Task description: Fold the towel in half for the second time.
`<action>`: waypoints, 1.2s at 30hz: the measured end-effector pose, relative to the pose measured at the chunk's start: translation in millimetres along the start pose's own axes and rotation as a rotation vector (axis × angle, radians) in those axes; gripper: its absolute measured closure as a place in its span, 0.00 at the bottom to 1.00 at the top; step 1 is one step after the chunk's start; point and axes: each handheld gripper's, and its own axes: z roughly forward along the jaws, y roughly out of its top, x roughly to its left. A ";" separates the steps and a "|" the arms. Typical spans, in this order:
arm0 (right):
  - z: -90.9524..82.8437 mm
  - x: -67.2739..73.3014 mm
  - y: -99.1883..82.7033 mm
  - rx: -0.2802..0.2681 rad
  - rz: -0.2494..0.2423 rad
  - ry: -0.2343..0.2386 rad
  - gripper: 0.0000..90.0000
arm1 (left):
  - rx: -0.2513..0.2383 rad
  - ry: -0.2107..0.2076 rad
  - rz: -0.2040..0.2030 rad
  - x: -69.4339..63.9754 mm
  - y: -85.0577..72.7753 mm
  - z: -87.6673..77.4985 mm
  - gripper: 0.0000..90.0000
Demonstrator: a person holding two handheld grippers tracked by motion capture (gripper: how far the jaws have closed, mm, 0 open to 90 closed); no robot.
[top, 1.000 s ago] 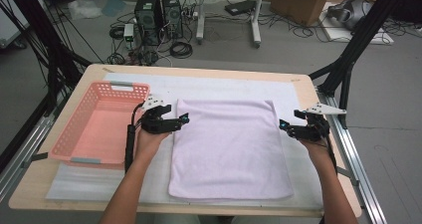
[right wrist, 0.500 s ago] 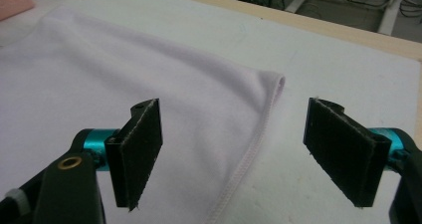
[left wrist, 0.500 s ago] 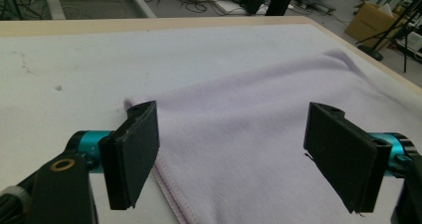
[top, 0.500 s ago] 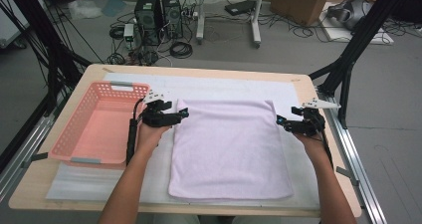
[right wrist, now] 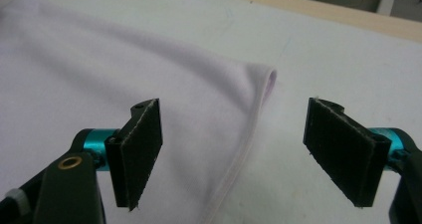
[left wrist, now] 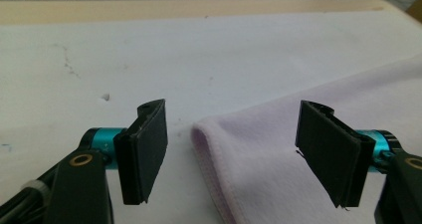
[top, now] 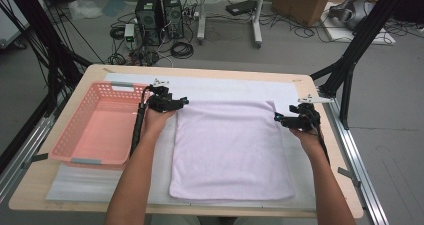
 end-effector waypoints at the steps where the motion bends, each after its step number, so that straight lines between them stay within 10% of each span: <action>1: 3.1 -1.3 0.9 0.004 0.007 -0.006 0.25 | 0.000 0.000 0.000 0.0 0.0 0.0 0.32; 13: 57.9 -15.0 4.1 0.100 0.018 -0.077 0.40 | 0.077 0.037 0.041 7.6 -3.7 33.4 0.46; 19: 81.0 -13.2 9.9 0.143 0.031 -0.114 0.44 | 0.079 0.082 0.069 8.7 -3.8 32.2 0.71; 22: 83.5 -16.0 8.6 0.107 0.082 -0.130 0.64 | 0.082 0.050 0.066 4.2 -4.1 33.1 0.94; 24: 84.2 -16.5 8.9 0.094 0.107 -0.067 0.94 | 0.079 0.051 0.025 5.1 -3.4 32.5 0.96; 32: 65.0 -15.1 21.3 -0.032 0.112 -0.122 0.97 | -0.132 0.045 -0.044 1.2 15.4 3.9 0.97; 36: 54.8 -10.7 24.5 -0.069 0.108 -0.104 0.97 | -0.140 0.032 -0.031 -0.5 15.9 -6.7 0.97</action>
